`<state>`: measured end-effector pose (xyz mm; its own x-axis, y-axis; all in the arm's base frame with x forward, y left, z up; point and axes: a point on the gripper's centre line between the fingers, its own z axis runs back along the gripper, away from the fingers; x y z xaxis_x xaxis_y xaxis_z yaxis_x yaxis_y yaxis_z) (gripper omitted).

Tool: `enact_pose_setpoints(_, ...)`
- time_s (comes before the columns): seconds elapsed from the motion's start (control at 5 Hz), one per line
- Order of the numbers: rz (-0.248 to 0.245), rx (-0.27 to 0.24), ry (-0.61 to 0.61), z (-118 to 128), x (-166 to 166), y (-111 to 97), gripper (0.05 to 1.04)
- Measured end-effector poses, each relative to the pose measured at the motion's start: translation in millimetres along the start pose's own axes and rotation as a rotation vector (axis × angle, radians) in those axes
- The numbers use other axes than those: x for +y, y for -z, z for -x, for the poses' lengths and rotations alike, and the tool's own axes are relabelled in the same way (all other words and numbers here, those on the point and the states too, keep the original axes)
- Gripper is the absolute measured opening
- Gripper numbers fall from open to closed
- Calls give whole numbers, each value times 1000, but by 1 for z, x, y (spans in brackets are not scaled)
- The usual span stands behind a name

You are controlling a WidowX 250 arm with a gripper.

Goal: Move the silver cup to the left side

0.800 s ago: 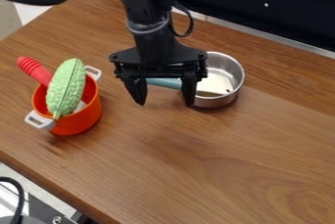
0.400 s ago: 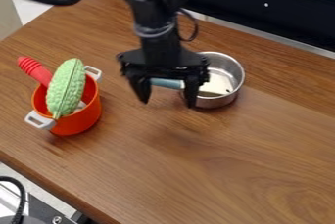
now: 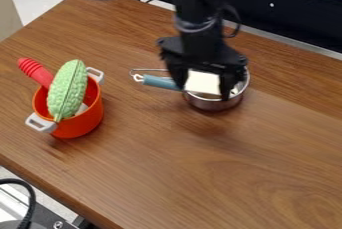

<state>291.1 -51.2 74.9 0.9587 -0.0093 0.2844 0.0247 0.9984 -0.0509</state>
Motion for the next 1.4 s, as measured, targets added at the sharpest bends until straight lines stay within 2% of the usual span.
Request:
enact_pose_setpoints(0.2, 22, 22, 154, -21, -13, 17, 988)
enact_pose_setpoints(0.4, 61, 38, 258, -37, -22, 34, 987)
enact_pose_setpoints(0.6, 14, 59, 257, -41, -18, 53, 988)
enact_pose_setpoints(0.8, 2, 96, 233, -42, -17, 67, 987)
enact_pose_setpoints(1.0, 26, 135, 204, -40, -16, 71, 987)
enact_pose_setpoints(1.2, 50, 160, 182, -38, -17, 78, 944)
enact_pose_setpoints(1.4, 60, 151, 186, -39, -18, 80, 685)
